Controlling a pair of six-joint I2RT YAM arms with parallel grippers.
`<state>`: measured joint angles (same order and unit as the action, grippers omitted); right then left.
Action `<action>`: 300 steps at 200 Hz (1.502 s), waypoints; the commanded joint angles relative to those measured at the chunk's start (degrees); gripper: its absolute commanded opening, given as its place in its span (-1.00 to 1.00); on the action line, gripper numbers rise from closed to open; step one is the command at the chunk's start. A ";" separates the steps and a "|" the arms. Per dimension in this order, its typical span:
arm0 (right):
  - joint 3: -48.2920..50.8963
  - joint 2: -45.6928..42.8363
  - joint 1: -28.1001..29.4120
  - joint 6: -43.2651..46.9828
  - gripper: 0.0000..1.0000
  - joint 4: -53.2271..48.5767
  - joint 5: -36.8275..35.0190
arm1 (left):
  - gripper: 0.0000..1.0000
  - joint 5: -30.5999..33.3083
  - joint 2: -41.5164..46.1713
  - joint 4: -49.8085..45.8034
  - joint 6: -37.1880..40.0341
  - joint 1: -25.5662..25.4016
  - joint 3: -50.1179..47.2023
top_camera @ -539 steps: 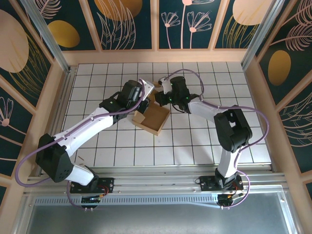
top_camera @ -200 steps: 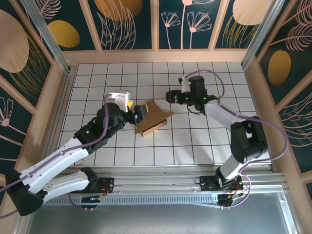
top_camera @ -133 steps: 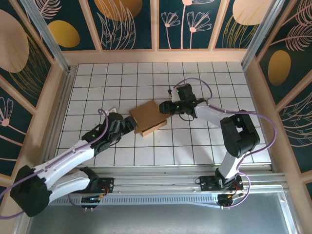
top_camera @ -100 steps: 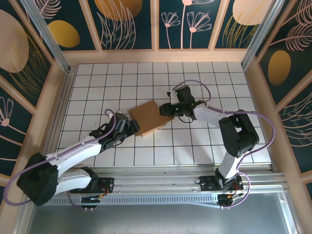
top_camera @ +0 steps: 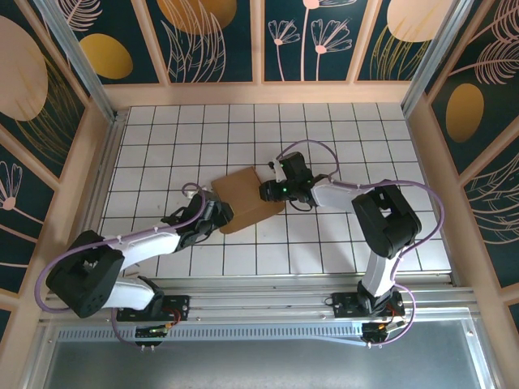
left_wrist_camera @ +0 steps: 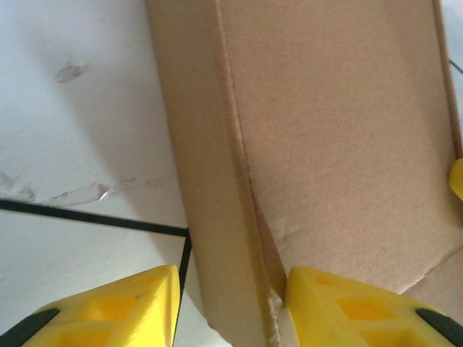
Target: Fold the paper box
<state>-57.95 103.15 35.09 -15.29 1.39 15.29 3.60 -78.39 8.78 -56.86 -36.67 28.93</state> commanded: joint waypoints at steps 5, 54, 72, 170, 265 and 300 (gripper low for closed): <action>2.20 1.48 0.54 0.62 0.09 -3.18 4.44 | -0.06 -7.02 -3.20 7.90 3.71 0.21 -2.28; 2.05 -7.66 -2.75 0.39 0.34 -2.16 2.78 | 0.35 -4.90 1.13 -1.93 5.51 1.84 4.44; 5.28 -16.05 -3.45 4.85 0.98 -0.20 -2.20 | 0.45 -4.44 1.79 -4.47 5.92 3.16 5.72; 39.81 -35.71 19.10 82.46 0.96 34.89 -32.34 | 0.92 4.49 21.93 -12.68 16.40 6.20 9.13; 35.93 -5.06 19.01 96.49 0.06 68.24 -37.69 | 0.98 8.36 33.89 -22.80 25.97 6.19 10.62; 36.03 -5.57 19.05 97.47 -0.33 67.24 -38.10 | 0.98 8.45 35.52 -21.14 25.99 6.17 9.32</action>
<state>-21.32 98.26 54.11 80.93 64.38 -21.56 11.09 -44.42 -12.25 -32.34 -30.63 39.53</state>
